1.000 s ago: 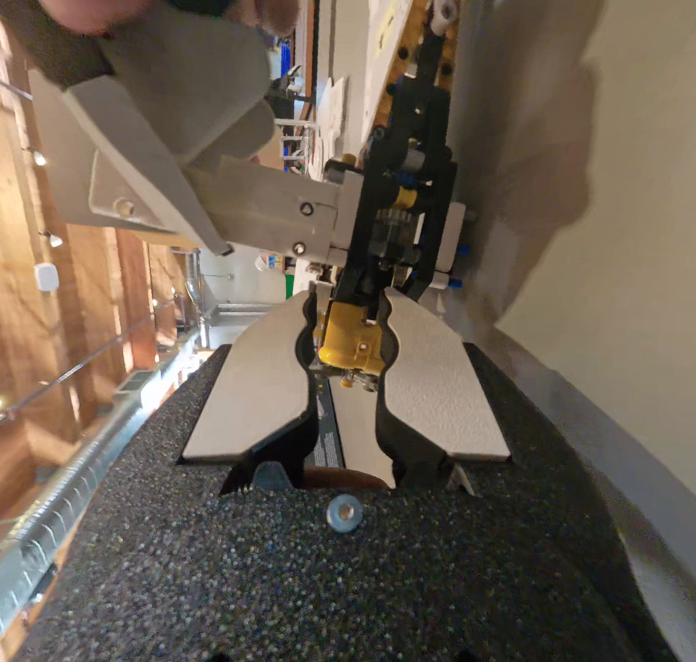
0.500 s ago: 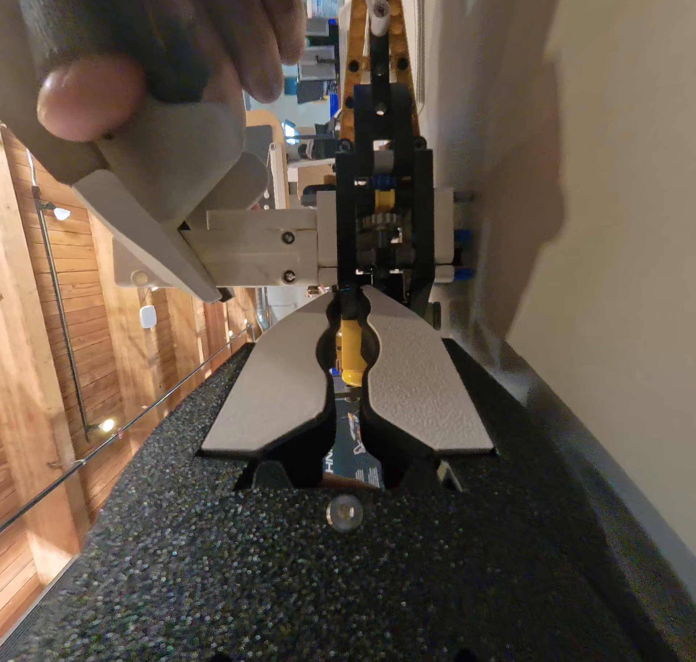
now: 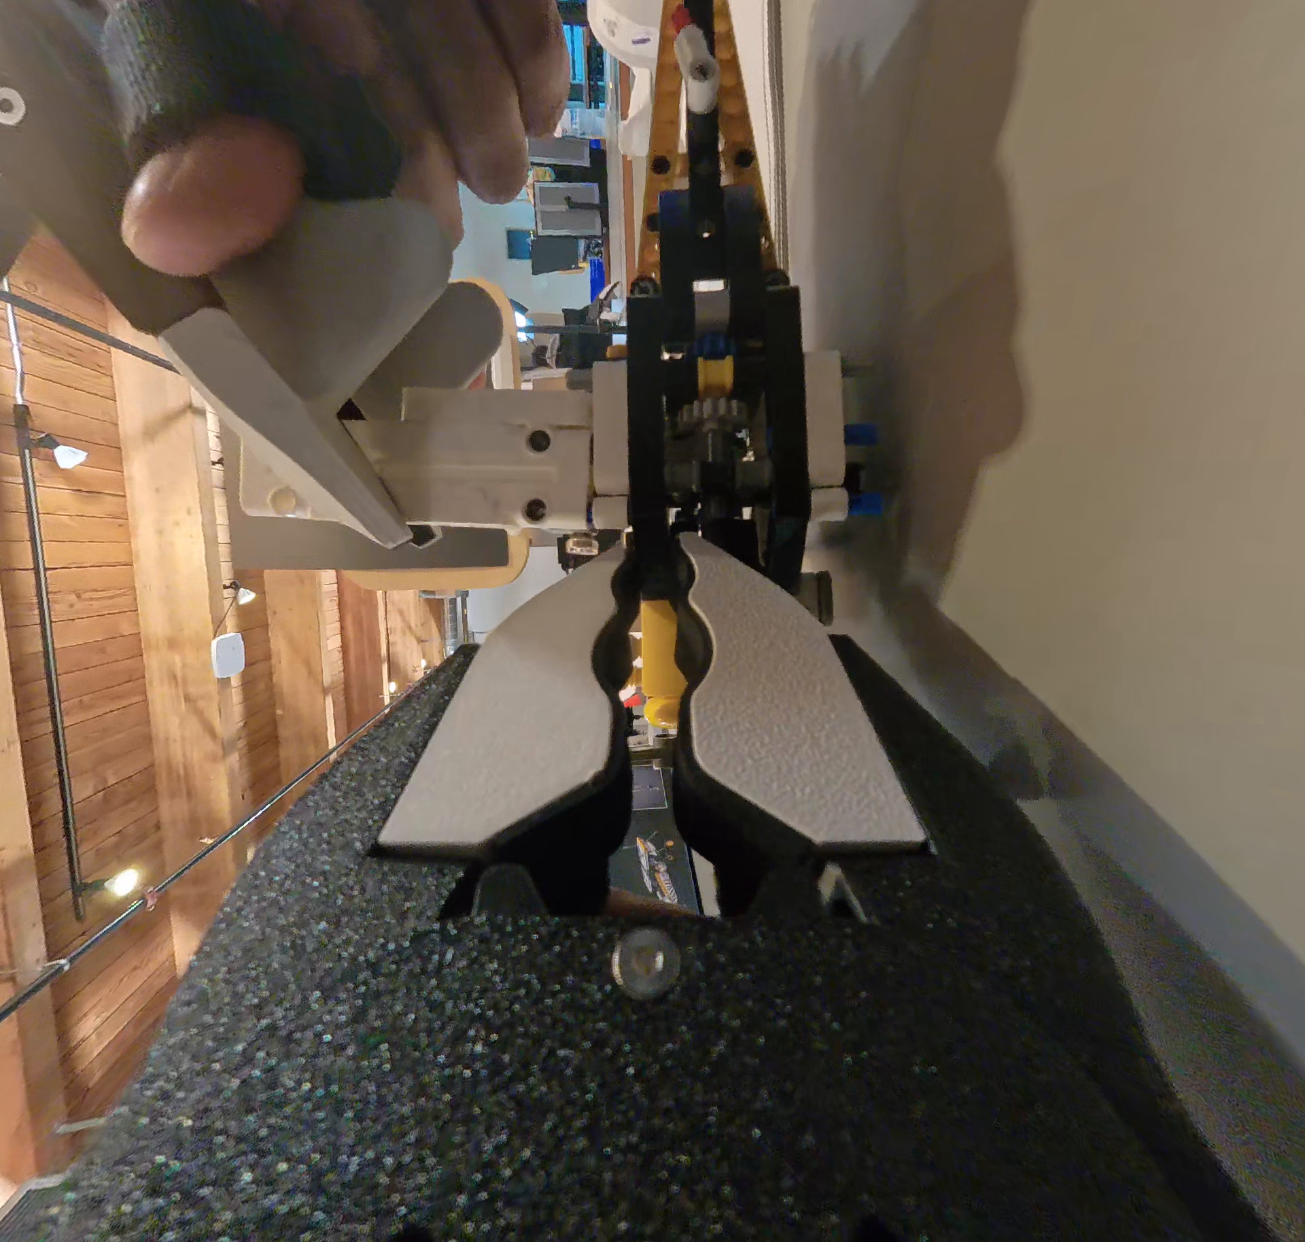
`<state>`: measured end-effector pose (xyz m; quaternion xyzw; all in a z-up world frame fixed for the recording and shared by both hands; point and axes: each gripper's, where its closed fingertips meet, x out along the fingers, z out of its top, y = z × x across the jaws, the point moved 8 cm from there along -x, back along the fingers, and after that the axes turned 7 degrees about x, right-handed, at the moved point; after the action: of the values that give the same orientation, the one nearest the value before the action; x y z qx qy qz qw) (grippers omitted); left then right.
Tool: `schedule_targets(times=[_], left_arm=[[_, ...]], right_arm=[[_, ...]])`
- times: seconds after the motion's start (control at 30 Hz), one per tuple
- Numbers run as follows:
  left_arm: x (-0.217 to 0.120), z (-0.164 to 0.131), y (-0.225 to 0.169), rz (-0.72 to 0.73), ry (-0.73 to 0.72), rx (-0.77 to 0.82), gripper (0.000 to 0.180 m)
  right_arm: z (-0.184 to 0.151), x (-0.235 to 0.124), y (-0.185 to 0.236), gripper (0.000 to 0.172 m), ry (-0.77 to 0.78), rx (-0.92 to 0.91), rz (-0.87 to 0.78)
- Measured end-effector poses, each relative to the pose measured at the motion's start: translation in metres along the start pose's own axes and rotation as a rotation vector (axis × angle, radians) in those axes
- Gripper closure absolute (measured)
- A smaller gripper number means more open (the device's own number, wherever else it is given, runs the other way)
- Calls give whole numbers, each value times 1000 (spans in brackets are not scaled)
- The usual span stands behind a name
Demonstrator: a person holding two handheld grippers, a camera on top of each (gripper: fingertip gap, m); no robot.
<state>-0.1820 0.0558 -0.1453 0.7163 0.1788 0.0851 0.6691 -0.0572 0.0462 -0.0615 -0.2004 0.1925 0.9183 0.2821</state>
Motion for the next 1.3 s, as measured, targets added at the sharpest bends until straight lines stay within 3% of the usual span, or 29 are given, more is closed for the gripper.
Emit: schedule_targets(times=[0.3, 0.53, 0.77, 1.3], left_arm=[[4, 4, 0, -14, -28, 16, 172], [4, 7, 1, 8, -45, -10, 172], [7, 5, 0, 0, -37, -13, 172], [4, 10, 2, 17, -86, -50, 171]], right_arm=[[13, 8, 9, 162, 184, -208, -50], [4, -6, 1, 164, 82, -46, -6], [13, 6, 6, 162, 171, -174, -60], [2, -16, 4, 163, 64, -66, -21]])
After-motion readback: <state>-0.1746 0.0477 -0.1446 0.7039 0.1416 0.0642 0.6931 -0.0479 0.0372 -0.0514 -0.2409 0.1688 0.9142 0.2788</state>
